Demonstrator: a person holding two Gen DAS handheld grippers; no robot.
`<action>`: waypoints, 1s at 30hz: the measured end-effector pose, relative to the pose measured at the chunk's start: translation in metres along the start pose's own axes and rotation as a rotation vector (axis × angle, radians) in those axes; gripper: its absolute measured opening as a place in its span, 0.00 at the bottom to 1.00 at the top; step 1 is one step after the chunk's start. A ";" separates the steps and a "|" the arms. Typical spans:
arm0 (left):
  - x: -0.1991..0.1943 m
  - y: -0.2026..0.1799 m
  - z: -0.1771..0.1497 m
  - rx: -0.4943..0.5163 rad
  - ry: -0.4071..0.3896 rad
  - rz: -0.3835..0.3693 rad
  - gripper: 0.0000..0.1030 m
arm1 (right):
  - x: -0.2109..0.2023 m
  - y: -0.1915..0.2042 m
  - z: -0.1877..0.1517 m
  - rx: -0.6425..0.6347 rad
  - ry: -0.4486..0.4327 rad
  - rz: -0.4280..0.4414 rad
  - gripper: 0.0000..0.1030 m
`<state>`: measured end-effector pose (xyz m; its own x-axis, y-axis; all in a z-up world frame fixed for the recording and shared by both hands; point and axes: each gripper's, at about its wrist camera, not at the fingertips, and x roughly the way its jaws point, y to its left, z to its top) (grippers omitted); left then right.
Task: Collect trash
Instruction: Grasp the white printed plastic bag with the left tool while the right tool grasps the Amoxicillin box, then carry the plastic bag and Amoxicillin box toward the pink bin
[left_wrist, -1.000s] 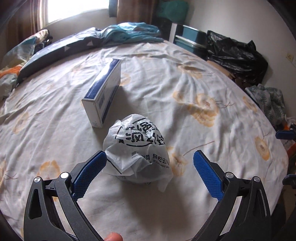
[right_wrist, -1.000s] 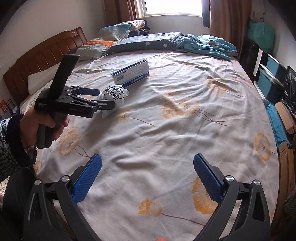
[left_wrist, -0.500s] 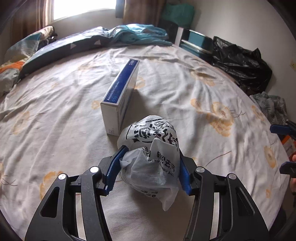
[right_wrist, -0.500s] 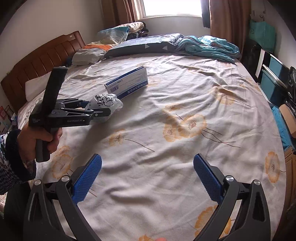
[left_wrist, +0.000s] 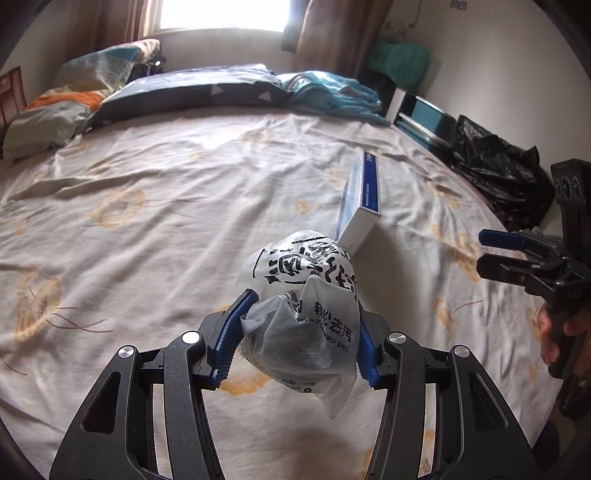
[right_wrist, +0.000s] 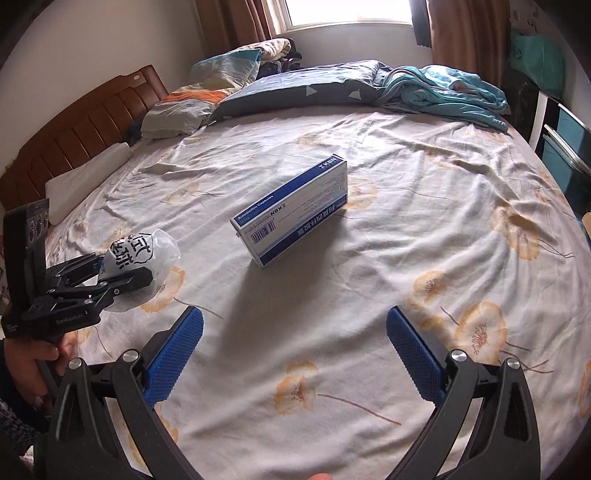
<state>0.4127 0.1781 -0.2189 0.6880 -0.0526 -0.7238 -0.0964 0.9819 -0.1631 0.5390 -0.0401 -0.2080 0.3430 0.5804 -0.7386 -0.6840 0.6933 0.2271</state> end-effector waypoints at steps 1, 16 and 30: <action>-0.004 0.005 0.000 -0.003 -0.003 0.006 0.51 | 0.008 0.003 0.004 0.007 0.005 0.003 0.95; -0.042 0.063 -0.018 -0.031 -0.056 0.057 0.51 | 0.105 0.016 0.069 0.214 0.090 -0.149 0.95; -0.073 0.072 -0.033 -0.059 -0.104 0.047 0.51 | 0.085 0.030 0.071 0.193 0.080 -0.213 0.22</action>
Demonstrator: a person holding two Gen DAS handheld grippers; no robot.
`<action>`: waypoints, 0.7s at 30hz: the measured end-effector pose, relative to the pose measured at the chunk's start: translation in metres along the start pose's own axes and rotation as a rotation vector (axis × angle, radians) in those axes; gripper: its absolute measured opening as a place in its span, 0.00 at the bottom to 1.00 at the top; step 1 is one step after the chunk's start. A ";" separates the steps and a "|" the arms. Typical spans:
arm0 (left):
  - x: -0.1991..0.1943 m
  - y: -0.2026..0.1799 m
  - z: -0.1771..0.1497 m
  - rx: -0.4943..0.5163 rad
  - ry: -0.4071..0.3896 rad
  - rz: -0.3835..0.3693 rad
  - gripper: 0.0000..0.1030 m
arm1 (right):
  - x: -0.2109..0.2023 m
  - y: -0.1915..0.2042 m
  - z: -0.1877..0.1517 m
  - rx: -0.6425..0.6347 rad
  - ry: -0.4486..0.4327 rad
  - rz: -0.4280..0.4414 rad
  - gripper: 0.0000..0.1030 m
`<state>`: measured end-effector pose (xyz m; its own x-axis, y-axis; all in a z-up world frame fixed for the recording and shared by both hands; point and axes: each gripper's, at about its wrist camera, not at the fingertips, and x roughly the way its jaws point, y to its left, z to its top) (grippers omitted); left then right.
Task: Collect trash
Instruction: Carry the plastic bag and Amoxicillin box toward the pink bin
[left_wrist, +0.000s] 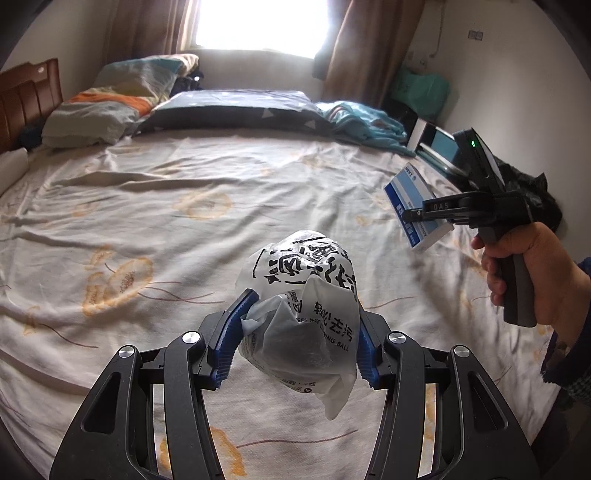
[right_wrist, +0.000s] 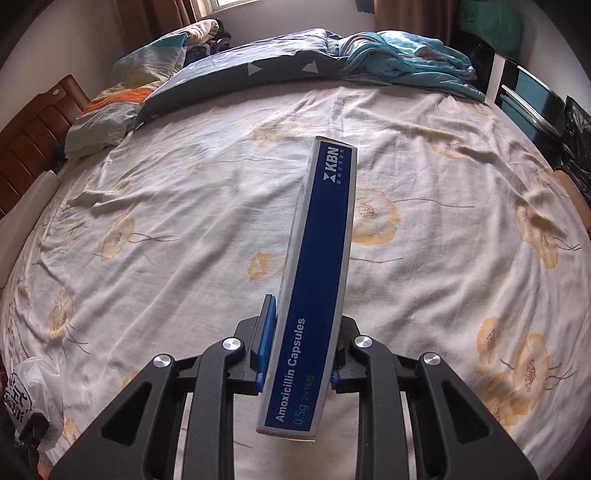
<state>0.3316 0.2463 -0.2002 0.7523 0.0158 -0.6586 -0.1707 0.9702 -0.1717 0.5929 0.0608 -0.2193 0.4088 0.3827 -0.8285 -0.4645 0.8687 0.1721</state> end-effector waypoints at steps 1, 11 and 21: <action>-0.003 -0.001 0.000 -0.002 -0.002 -0.003 0.51 | -0.010 -0.001 -0.003 -0.006 -0.016 0.012 0.22; -0.056 -0.031 0.000 0.030 -0.043 -0.015 0.51 | -0.141 -0.006 -0.045 -0.128 -0.193 0.053 0.22; -0.124 -0.071 -0.014 0.062 -0.083 -0.020 0.51 | -0.251 -0.018 -0.115 -0.200 -0.296 0.064 0.22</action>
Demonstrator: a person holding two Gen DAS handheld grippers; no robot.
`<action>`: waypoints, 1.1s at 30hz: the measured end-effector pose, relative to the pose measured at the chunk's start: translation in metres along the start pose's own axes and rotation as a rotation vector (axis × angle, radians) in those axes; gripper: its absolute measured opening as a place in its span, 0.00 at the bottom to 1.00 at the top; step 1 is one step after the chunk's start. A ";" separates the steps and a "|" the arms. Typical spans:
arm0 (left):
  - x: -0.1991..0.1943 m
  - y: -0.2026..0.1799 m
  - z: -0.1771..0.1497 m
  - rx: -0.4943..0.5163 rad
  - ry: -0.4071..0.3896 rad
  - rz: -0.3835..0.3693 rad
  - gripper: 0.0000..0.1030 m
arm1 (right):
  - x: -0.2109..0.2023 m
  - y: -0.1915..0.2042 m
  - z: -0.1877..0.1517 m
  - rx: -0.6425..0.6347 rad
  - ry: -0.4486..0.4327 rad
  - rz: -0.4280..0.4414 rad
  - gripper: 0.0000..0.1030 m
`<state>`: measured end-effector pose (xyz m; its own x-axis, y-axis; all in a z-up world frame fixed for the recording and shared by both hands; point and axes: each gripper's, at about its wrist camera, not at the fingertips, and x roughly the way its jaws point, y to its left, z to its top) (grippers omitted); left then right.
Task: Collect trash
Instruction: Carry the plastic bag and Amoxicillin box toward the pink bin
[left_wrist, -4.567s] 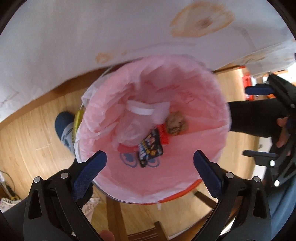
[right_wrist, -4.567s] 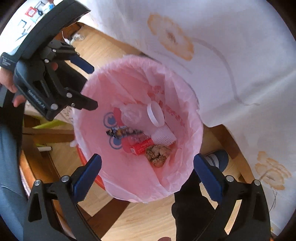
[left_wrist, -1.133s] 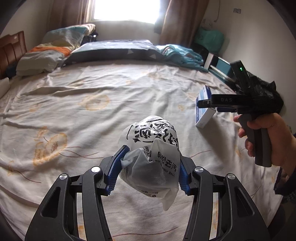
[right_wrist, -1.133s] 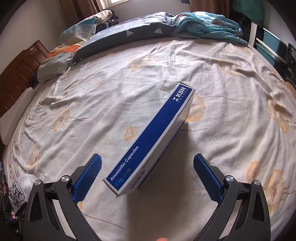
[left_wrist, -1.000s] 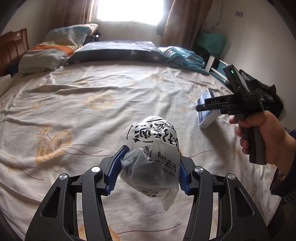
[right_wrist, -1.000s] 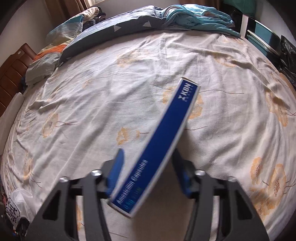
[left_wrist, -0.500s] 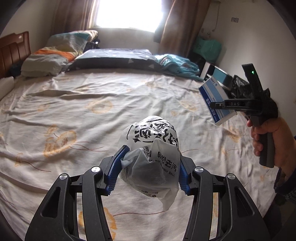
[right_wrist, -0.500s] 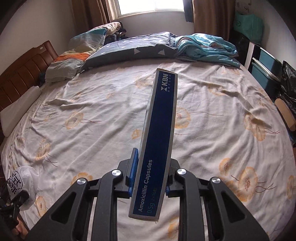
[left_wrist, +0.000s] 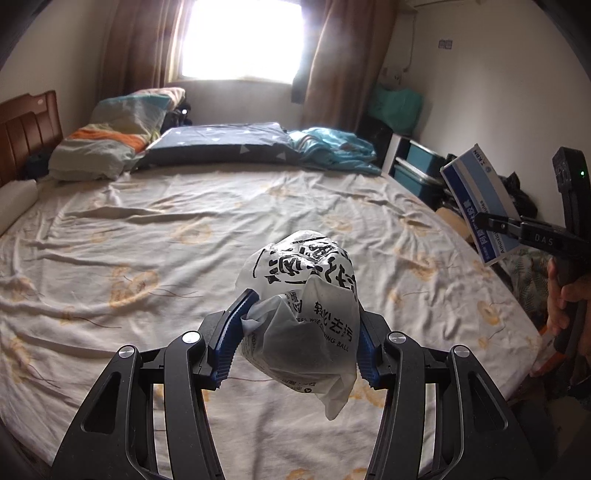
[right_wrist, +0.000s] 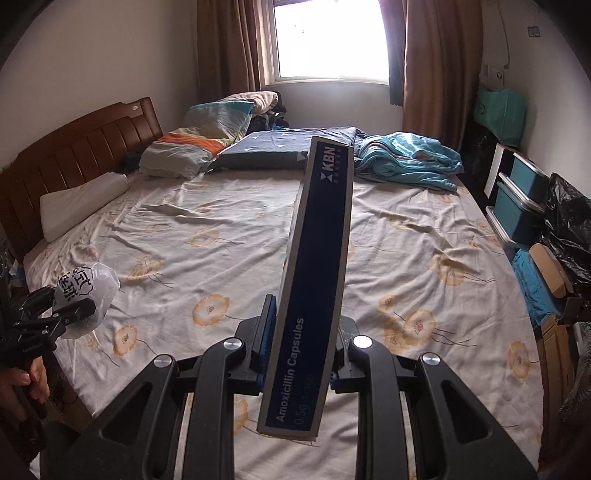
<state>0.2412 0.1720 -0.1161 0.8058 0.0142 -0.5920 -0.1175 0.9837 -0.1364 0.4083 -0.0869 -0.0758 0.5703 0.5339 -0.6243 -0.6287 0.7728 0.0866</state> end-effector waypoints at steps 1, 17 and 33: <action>-0.007 -0.005 -0.002 0.005 -0.002 -0.002 0.51 | -0.011 0.000 -0.005 -0.003 -0.006 0.002 0.22; -0.102 -0.053 -0.055 0.023 0.005 -0.039 0.51 | -0.143 0.007 -0.087 -0.045 -0.072 -0.008 0.22; -0.134 -0.067 -0.155 -0.021 0.153 -0.080 0.51 | -0.168 0.036 -0.176 -0.089 0.058 0.083 0.22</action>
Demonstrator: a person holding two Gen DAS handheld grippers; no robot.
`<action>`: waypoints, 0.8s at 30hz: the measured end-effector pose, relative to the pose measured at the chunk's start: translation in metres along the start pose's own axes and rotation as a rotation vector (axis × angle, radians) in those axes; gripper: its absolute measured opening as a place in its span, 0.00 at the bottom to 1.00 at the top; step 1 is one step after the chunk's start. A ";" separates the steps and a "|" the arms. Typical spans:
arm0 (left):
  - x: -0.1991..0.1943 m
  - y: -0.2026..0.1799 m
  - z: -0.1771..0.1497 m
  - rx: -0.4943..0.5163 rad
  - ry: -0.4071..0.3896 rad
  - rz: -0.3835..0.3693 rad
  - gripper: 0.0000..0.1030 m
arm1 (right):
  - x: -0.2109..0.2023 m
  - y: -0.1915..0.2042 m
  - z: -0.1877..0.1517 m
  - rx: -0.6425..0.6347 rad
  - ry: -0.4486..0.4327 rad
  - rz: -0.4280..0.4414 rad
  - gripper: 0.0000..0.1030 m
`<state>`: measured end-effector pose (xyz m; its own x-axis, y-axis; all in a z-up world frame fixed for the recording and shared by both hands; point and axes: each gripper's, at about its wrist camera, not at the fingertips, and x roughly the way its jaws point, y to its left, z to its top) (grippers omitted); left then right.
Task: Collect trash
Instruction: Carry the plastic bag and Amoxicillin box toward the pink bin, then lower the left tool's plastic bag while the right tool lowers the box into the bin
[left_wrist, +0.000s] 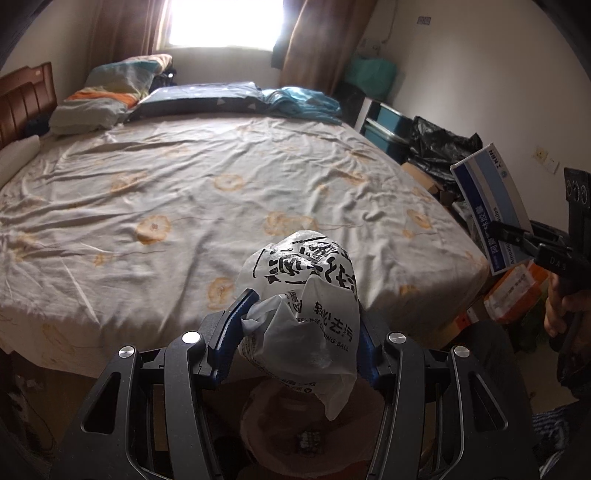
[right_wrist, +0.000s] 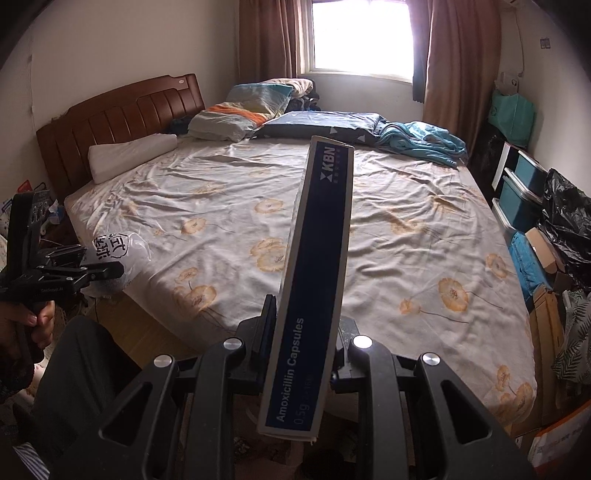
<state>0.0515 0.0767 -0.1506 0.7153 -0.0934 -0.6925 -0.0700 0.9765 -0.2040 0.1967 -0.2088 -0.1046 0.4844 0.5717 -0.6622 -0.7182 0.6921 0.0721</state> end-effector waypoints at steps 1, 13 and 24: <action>0.001 -0.001 -0.006 -0.002 0.013 0.002 0.51 | 0.002 0.003 -0.005 -0.006 0.014 0.005 0.22; 0.026 -0.017 -0.053 0.012 0.180 0.026 0.51 | 0.039 0.027 -0.069 -0.049 0.218 0.104 0.22; 0.053 -0.031 -0.078 0.045 0.298 0.016 0.51 | 0.072 0.032 -0.101 -0.072 0.372 0.154 0.22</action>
<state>0.0373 0.0259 -0.2346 0.4785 -0.1243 -0.8692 -0.0438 0.9853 -0.1651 0.1583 -0.1896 -0.2254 0.1645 0.4584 -0.8734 -0.8075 0.5711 0.1476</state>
